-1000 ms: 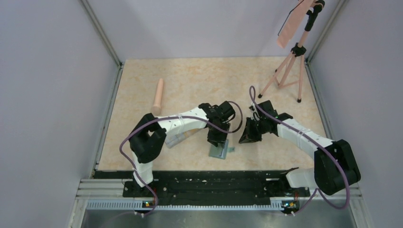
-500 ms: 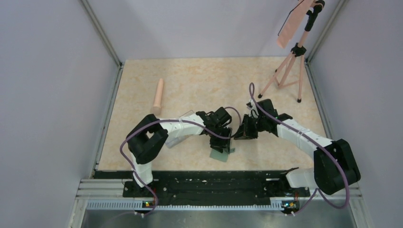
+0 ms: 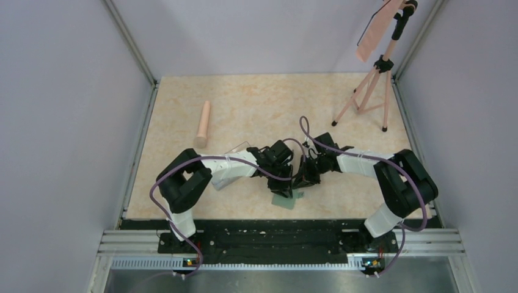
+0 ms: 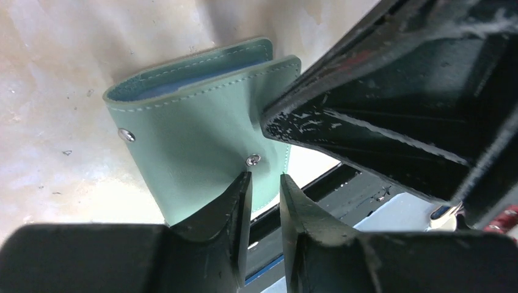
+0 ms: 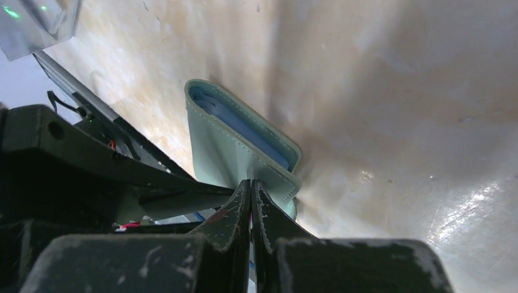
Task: Put the credit cards into the card holder
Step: Close the card holder at the center of the board.
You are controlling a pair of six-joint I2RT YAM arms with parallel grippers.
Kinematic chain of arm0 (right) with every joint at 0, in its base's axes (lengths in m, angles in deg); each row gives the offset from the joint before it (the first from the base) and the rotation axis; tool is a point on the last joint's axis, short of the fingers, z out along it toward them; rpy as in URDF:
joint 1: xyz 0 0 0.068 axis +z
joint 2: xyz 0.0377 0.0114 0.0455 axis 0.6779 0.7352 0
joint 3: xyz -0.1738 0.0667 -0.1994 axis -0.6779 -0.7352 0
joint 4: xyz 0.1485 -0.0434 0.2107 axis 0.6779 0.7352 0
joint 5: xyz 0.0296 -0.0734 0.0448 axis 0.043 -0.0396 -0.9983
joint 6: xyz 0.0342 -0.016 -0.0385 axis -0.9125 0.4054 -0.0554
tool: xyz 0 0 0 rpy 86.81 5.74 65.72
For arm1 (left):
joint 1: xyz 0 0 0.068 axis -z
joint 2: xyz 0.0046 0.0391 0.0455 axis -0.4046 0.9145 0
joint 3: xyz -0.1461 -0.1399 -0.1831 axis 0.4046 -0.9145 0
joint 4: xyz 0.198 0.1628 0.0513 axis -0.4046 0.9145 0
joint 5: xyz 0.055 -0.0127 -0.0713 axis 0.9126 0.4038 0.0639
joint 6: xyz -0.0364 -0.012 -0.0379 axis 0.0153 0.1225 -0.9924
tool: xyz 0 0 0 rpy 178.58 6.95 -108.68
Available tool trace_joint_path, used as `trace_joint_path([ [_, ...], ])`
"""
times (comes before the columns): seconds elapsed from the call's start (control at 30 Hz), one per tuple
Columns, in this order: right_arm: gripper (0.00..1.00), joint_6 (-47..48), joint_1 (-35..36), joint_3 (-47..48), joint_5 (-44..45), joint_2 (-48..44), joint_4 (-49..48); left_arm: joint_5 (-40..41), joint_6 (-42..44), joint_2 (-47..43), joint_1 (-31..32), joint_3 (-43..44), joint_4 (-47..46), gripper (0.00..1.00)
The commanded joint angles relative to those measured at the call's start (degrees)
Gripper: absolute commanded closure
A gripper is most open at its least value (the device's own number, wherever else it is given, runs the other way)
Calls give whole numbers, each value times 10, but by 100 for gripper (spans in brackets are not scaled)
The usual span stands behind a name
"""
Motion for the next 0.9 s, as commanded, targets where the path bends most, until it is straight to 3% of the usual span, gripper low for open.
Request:
trace_joint_path([
  [0.0, 100, 26, 4, 24, 60, 16, 9, 34, 2, -27, -3, 7, 13, 67],
  [0.17, 100, 26, 4, 32, 61, 44, -7, 47, 7, -35, -2, 23, 37, 63],
  [0.37, 100, 33, 4, 58, 55, 66, -4, -4, -9, -42, 3, 27, -34, 48],
  [0.6, 100, 34, 4, 58, 53, 71, 3, -19, -8, -12, 21, 74, -48, 48],
  [0.87, 100, 37, 5, 57, 53, 75, 6, 25, 6, 48, 56, 147, 21, 48],
])
